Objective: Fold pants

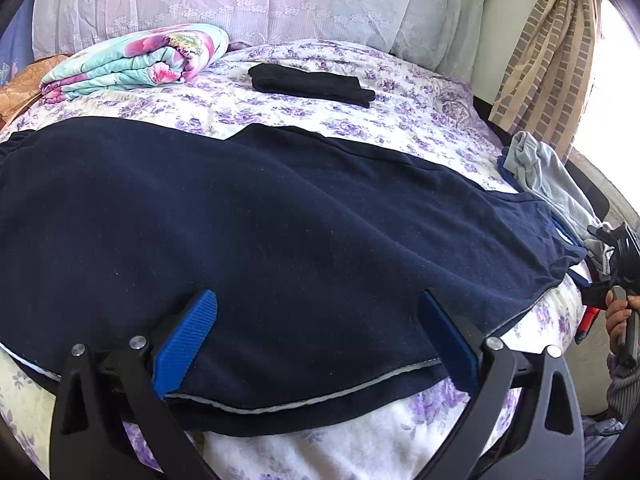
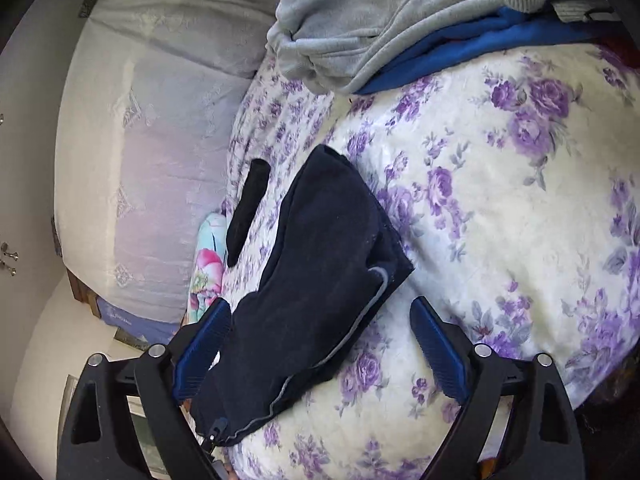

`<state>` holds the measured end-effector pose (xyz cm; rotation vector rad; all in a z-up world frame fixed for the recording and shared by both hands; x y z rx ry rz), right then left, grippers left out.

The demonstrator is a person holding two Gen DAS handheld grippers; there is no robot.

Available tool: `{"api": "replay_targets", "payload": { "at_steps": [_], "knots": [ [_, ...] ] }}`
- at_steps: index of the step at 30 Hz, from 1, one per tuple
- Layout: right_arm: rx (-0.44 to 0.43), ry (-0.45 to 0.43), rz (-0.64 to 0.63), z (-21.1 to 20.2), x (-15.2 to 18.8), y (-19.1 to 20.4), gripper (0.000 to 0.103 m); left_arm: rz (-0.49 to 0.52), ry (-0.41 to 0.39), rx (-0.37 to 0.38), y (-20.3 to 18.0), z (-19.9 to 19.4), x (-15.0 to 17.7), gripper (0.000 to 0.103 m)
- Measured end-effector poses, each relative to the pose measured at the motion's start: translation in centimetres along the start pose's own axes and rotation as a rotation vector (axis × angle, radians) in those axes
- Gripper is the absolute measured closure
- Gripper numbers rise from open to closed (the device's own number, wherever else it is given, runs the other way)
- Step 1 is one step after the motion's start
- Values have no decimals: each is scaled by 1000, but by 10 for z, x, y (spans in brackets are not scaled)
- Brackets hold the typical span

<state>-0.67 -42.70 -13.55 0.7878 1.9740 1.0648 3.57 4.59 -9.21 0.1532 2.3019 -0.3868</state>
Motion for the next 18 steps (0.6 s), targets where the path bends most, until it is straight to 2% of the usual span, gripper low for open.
{"api": "replay_targets", "payload": {
  "at_steps": [1,3,4,5,6,7,9,12,14,16,17,18],
  "knots": [
    [3,-25,-15,2,-1,3,12,-13,10,-3,0,-1,-2,5],
    [6,-86,-59,7,-3,6,32,-71,24,21,1,-5,-8,5],
    [28,-100,-71,10,-5,3,56,-111,30,68,1,-8,-12,5],
    [42,-114,-62,15,-6,-3,75,-138,34,115,-2,-11,-15,5],
    [31,-124,-43,16,-6,-11,78,-162,33,172,-7,-14,-22,5],
    [8,-135,-26,15,-6,-17,82,-165,29,195,-13,-16,-28,5],
    [-25,-152,-17,10,-5,-18,84,-131,28,186,-30,-12,-39,5],
    [-29,-163,-54,2,-6,-8,86,-71,55,153,-60,8,-48,5],
    [-31,-160,-69,1,-8,-5,86,-7,100,78,-75,29,-46,5],
    [-26,-151,-49,3,-10,-11,86,81,190,-67,-76,62,-29,5],
    [-21,-147,-38,5,-10,-16,87,105,185,-76,-74,68,-21,5],
    [-17,-141,-31,8,-9,-21,88,130,133,-75,-76,62,-17,5]
  ]
}}
Point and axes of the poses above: each gripper's, at about its wrist camera, not at the fingertips, and z roughly the way its jaws point, y to its left, x to its underside, the point moved 4 cm from there along z, roughly the way its jaws point, and after that the axes turned 1 degree about z, right-handed, at the moved point
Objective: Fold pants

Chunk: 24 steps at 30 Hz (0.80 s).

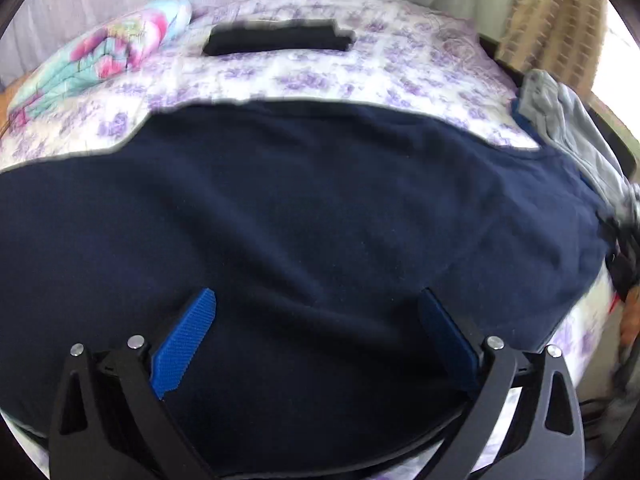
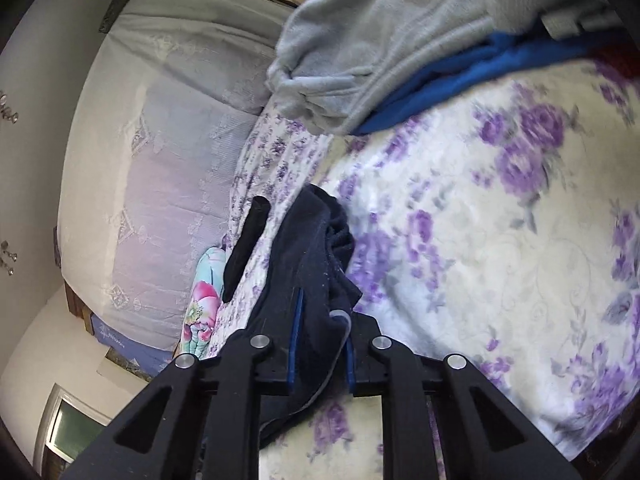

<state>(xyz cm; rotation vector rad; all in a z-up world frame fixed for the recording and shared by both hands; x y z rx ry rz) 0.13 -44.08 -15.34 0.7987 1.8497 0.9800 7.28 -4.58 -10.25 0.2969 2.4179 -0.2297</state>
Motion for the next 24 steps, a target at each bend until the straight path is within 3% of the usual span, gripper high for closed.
{"api": "replay_targets", "payload": {
  "at_steps": [2,6,12,14,16,18,19,20,22,24],
  "knots": [
    [10,5,-12,2,1,-3,88,5,7,-1,1,-6,3,5],
    [52,4,-46,5,3,6,81,-93,-5,51,9,-19,1,5],
    [70,-56,-193,-2,6,36,87,-15,6,-18,2,-10,6,5],
    [74,-69,-258,-5,7,53,87,-81,7,24,5,-14,0,5],
    [71,-68,-290,-5,4,64,87,-183,14,166,3,-18,-14,5],
    [72,-64,-275,-5,2,65,87,-194,20,239,-12,-18,-31,5],
    [73,-65,-263,-7,2,63,87,-157,7,240,-27,-18,-41,5],
    [73,-65,-250,-8,2,60,87,-111,-2,211,-41,-16,-48,5],
    [69,-62,-221,-10,2,53,87,32,22,58,-71,8,-55,5],
    [58,-57,-189,-10,2,44,87,134,124,-63,-90,51,-44,4]
  ]
}}
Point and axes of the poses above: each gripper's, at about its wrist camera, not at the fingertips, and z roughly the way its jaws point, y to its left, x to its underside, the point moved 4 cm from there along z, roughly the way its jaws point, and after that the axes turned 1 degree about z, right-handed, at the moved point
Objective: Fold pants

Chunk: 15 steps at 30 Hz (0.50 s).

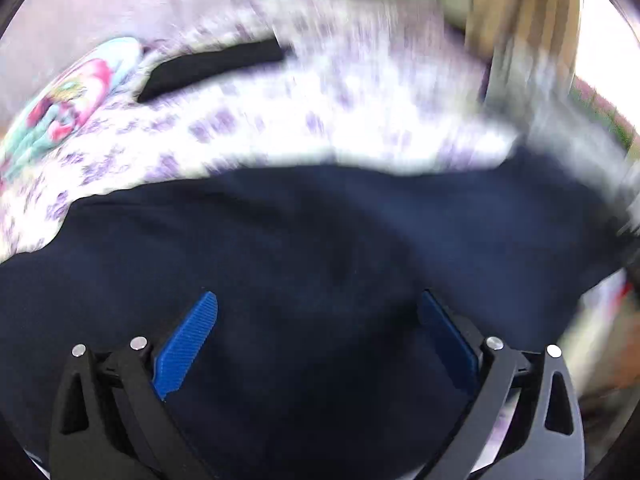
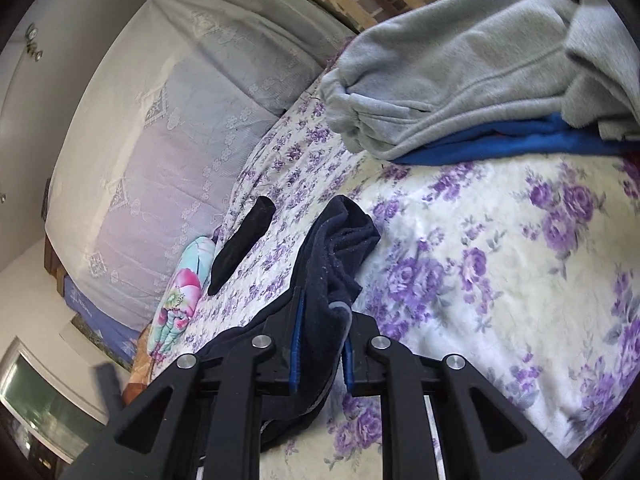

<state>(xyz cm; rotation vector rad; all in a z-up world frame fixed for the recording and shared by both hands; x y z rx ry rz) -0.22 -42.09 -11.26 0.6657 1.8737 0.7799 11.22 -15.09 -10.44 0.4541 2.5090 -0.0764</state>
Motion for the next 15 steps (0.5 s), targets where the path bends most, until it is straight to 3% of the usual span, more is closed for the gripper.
{"api": "replay_targets", "payload": {
  "at_steps": [1,3,5,8,12,15],
  "knots": [
    [-1,-1,9,0,-1,-2,87,-17,-50,-4,0,-2,-1,4],
    [-8,-2,9,-1,-1,-2,87,-21,-45,7,3,-7,-1,4],
    [-10,-10,-9,-1,-2,5,87,-63,-37,78,17,-16,2,5],
    [-23,-35,-79,-3,-6,30,88,-172,-94,230,54,-45,23,5],
    [-31,-64,-303,-2,-2,96,88,-363,-210,178,140,-90,72,5],
    [-78,-47,-487,10,18,159,88,-561,-280,146,210,-126,121,5]
  ]
}}
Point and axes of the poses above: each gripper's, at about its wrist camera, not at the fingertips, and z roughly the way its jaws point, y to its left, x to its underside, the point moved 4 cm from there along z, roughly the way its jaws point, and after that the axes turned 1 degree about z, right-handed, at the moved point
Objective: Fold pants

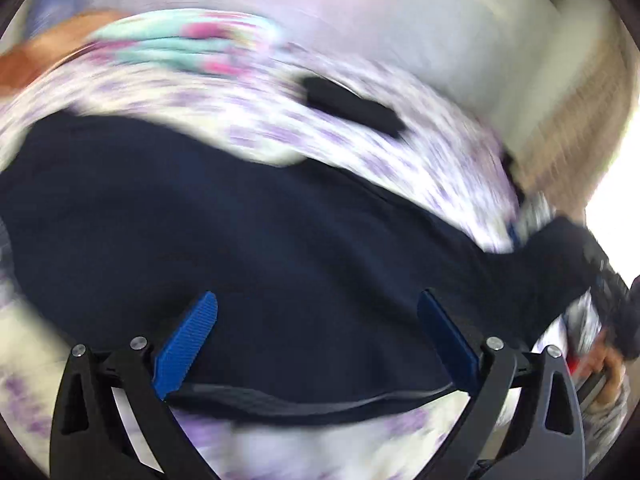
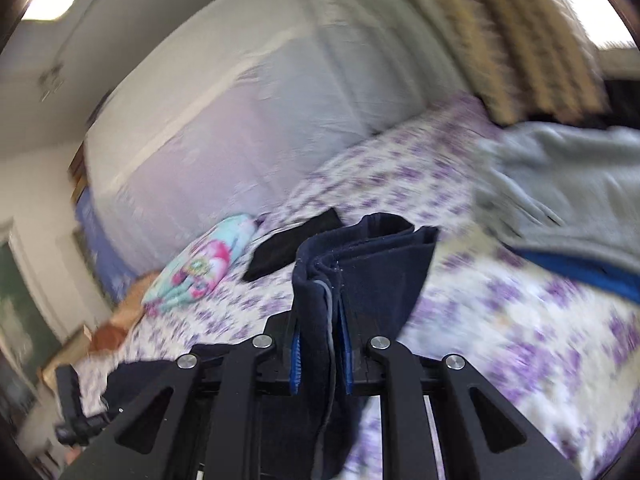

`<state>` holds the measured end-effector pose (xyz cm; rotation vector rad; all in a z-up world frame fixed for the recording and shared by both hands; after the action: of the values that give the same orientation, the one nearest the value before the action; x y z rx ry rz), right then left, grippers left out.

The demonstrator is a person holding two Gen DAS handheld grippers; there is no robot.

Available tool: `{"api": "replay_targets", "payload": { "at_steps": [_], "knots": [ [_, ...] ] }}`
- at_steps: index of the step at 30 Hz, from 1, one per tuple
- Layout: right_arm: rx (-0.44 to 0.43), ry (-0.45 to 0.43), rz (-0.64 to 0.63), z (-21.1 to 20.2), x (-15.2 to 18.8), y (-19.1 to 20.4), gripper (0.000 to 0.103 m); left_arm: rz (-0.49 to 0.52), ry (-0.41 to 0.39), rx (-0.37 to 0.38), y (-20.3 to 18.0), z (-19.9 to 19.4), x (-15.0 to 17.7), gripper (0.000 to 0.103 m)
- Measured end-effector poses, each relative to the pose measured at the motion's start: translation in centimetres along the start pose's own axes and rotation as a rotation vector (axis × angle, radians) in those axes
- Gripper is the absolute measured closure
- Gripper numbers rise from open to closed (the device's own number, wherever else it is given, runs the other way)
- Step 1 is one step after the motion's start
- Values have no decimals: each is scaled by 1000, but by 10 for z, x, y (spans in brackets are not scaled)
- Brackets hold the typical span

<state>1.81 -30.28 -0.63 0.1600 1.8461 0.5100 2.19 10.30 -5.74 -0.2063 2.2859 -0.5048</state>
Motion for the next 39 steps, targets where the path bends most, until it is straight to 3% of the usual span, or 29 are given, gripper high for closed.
{"api": "replay_targets", "payload": {
  "at_steps": [4,8,11,14,21,22,24,25,27,30,33,35,39],
  "knots": [
    [-77,56,-292,34,23,100,88,-193,-152,-82,81,-69,-2,5],
    [-147,194,-602,72,99,184,90,-280,-225,-146,128,-100,-2,5],
    [-143,313,-801,97,167,210,90,-343,-215,-148,150,-97,3,5],
    [-115,307,-884,92,182,212,90,-383,-199,-133,162,-90,13,5],
    [-120,180,-834,72,151,218,90,-279,-209,-228,155,-72,13,5],
    [-123,202,-849,73,156,218,90,-258,-207,-250,153,-69,13,5],
    [-127,386,-936,90,189,216,86,-216,-201,-301,147,-64,15,5],
    [-127,413,-967,92,201,214,85,-199,-198,-322,145,-63,16,5],
    [-135,381,-1000,82,201,215,77,-157,-189,-369,141,-58,16,5],
    [-277,444,-833,67,172,215,54,-129,-189,-408,137,-55,18,5],
    [-374,455,-592,63,123,209,50,-136,-202,-404,139,-55,18,5],
    [-339,436,-491,77,97,201,50,-126,-207,-415,138,-54,18,4],
    [-152,464,-430,138,77,186,50,-117,-213,-426,137,-53,18,4]
  ]
}}
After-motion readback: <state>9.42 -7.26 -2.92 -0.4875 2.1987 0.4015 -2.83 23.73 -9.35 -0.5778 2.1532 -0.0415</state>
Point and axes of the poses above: each gripper's, at about its wrist camera, not at the fingertips, and z roughly the way its jaws point, y to its left, x to its underside, the point moved 4 cm from there along z, roughly the way its jaws point, and after that the axes turned 1 degree about z, right-handed, at the moved point
